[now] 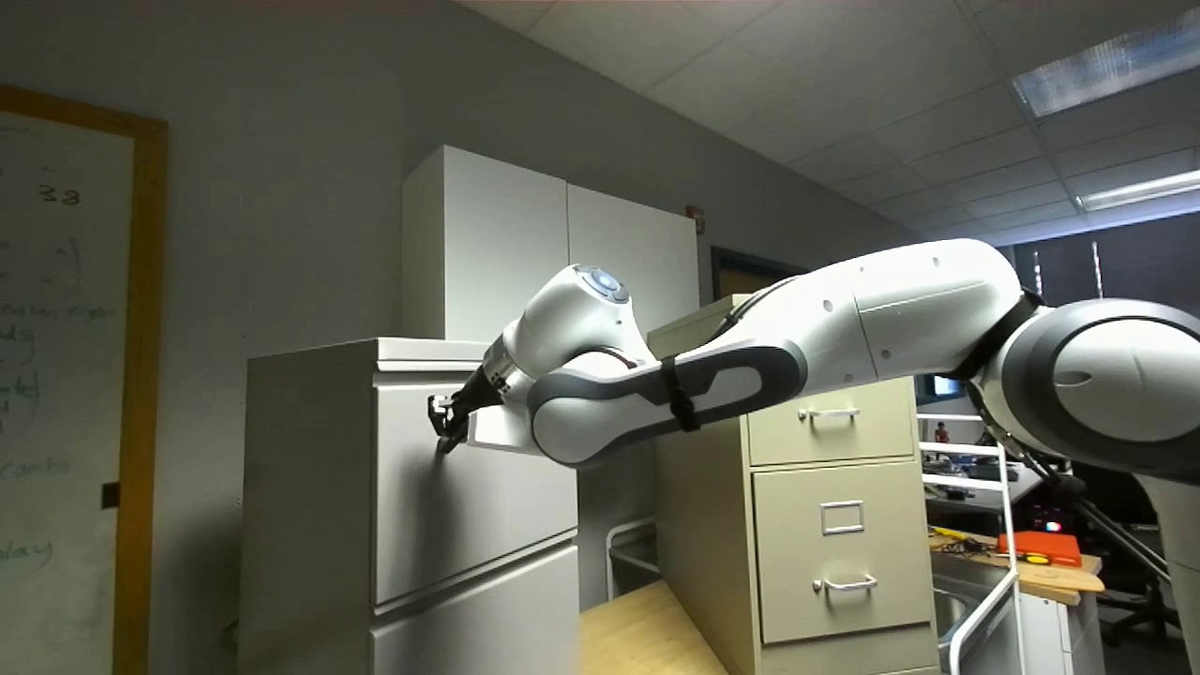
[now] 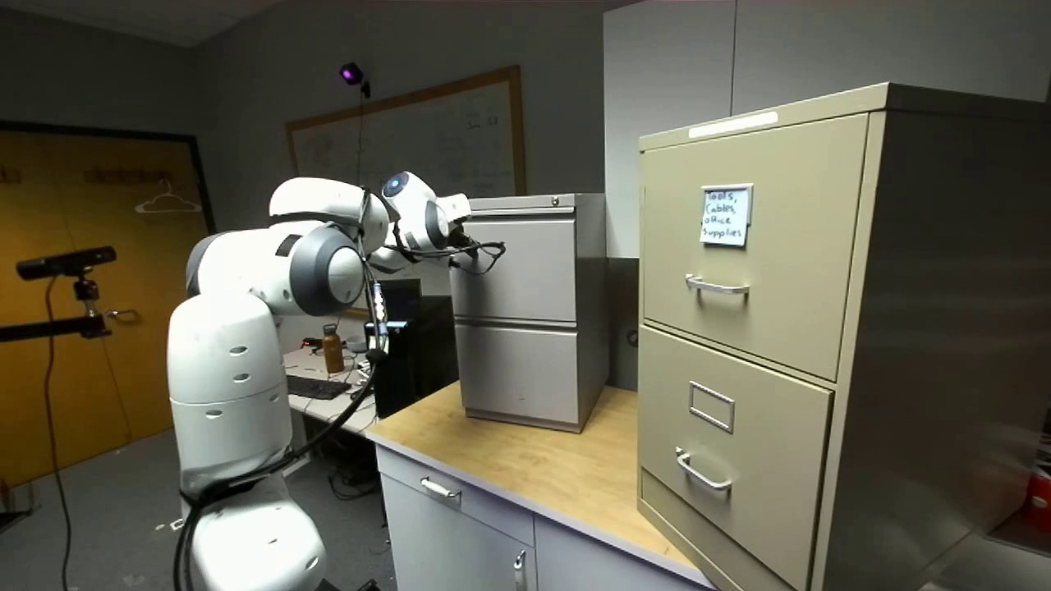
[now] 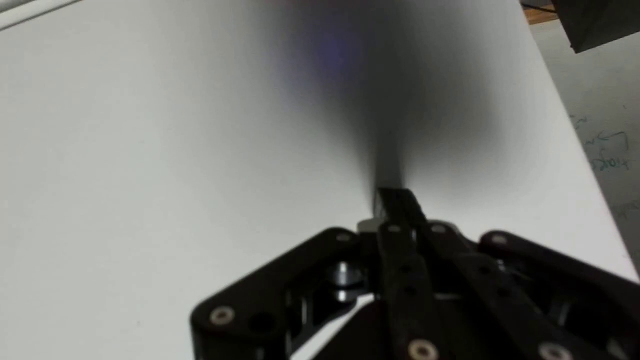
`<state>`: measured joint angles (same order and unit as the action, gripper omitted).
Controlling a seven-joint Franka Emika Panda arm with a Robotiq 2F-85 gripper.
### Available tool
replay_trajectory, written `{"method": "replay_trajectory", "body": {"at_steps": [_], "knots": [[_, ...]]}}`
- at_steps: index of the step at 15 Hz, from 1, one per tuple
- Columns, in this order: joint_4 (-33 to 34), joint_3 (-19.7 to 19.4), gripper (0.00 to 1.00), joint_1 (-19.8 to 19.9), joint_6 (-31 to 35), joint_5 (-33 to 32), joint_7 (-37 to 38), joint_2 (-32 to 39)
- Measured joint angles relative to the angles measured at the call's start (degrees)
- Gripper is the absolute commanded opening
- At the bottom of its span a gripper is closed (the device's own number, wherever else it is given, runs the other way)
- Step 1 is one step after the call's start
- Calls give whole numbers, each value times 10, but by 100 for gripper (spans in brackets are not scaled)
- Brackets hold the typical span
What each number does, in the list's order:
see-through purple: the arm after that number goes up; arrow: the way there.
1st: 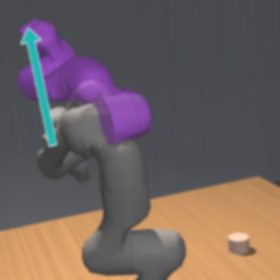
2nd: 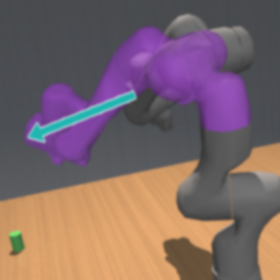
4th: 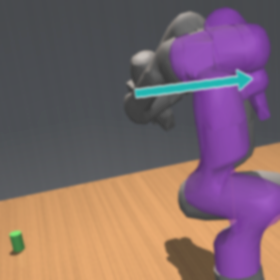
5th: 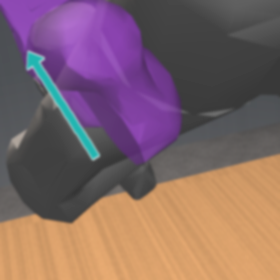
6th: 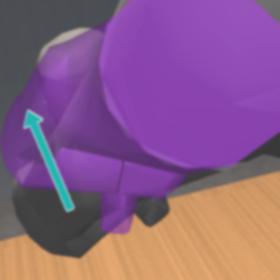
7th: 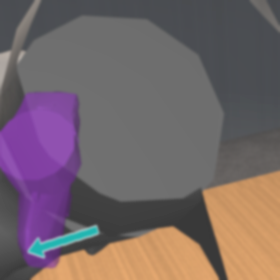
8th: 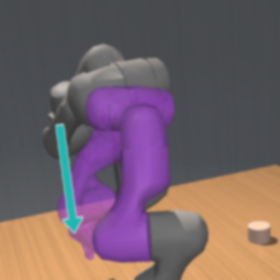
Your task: Close the top drawer of the file cabinet
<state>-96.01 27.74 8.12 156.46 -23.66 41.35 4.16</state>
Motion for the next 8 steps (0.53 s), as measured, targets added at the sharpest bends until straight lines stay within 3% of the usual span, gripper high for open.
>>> {"method": "replay_trajectory", "body": {"at_steps": [8], "knots": [[24,0,2,-10,-46,-37,24,7]]}}
